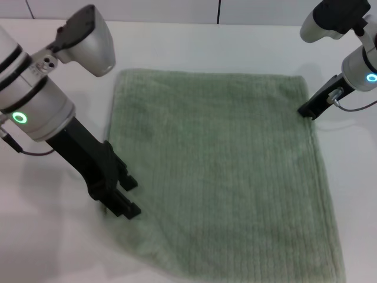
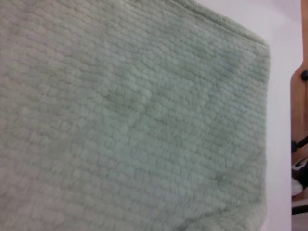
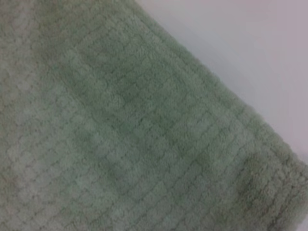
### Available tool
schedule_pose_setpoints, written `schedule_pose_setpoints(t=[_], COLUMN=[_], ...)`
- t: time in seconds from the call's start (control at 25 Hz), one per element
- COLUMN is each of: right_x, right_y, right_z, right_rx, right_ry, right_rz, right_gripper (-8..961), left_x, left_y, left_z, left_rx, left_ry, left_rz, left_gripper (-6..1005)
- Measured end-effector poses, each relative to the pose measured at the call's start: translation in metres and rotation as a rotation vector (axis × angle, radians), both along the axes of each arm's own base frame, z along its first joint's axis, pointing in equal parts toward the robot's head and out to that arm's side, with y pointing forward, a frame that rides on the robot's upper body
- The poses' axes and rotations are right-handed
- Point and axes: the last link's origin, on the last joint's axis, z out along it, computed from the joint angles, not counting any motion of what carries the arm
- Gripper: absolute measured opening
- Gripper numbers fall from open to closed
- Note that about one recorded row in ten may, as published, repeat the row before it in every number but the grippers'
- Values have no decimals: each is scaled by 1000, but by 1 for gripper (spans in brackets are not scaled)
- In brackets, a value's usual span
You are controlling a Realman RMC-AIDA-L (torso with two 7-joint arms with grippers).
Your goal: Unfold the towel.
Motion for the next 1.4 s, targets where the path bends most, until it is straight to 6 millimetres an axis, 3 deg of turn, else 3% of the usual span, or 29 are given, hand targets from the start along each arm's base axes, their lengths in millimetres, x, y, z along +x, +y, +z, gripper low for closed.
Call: schedule_pose_setpoints(t=[0.4, 0.56, 0.76, 0.96, 1.12, 1.16, 1.4], right_x=[0, -6, -27, -66, -98, -104, -116], right_y=[0, 3, 13, 30, 39, 42, 48], right_z=[1, 1, 3, 9, 6, 4, -15], right_rx=[-1, 1, 10, 60, 185, 237, 523], right_ry=[0, 1, 4, 14, 73, 90, 186], right_rz=[-2, 9, 42, 165, 321, 370, 579], right_gripper=[-1, -1, -1, -1, -1, -1, -1], left_x=[4, 12, 14, -7, -19, -29, -53], left_y=[8, 20, 50, 83, 94, 99, 99], left_z=[26, 16, 0, 3, 4, 5, 7], left_rx=[93, 197, 471, 838, 985, 1099, 1345], left_ry=[8, -143, -423, -571, -631, -678, -784], left_rz=[-58, -110, -68, 38, 86, 127, 190], left_gripper=[683, 689, 690, 690, 691, 691, 691])
